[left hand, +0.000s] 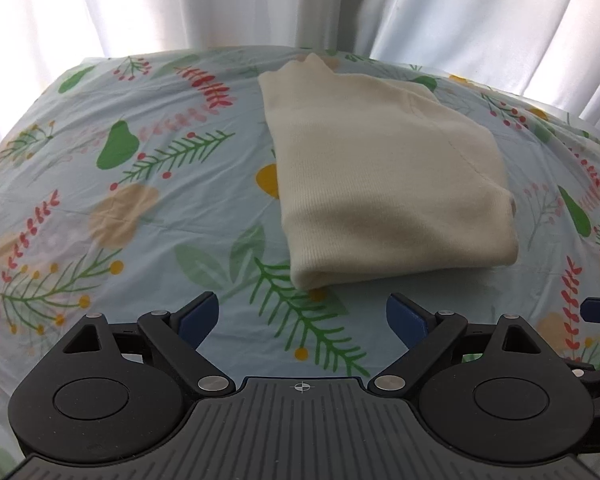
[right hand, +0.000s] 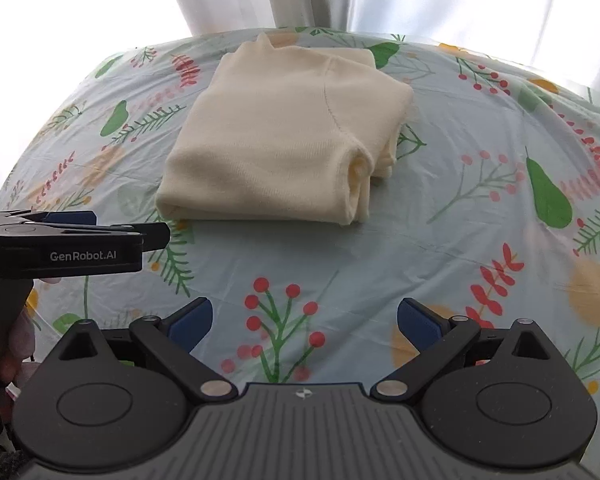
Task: Fold small clothes
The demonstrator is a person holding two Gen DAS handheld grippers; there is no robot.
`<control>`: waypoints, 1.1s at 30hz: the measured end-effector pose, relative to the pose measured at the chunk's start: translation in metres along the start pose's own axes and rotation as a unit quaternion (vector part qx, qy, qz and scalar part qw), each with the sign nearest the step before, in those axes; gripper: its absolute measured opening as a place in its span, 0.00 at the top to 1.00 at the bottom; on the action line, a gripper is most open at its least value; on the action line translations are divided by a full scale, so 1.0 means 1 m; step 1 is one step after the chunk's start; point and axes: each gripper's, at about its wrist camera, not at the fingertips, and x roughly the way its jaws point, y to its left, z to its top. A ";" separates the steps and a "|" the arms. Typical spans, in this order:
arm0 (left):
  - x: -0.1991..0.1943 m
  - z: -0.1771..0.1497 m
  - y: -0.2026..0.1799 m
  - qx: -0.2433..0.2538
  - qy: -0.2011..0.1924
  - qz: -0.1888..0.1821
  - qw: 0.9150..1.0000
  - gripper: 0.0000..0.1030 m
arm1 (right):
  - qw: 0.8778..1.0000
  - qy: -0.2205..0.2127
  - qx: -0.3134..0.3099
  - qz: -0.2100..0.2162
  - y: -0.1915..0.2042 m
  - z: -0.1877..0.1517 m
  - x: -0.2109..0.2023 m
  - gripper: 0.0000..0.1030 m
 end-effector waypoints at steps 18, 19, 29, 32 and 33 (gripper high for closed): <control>0.007 0.013 -0.002 0.016 0.004 0.010 1.000 0.06 | 0.996 0.012 0.026 -0.085 0.007 0.025 0.014 0.04; 0.007 0.012 -0.003 0.018 0.004 0.012 1.000 0.06 | 0.996 0.014 0.027 -0.085 0.007 0.026 0.015 0.04; 0.012 0.013 -0.006 0.026 0.009 0.007 1.000 0.06 | 0.995 0.016 0.036 -0.087 0.004 0.025 0.017 0.04; 0.013 0.013 -0.006 0.026 0.010 0.007 1.000 0.06 | 0.995 0.017 0.036 -0.088 0.004 0.025 0.017 0.04; 0.013 0.013 -0.006 0.026 0.010 0.007 1.000 0.06 | 0.995 0.017 0.037 -0.089 0.003 0.025 0.017 0.04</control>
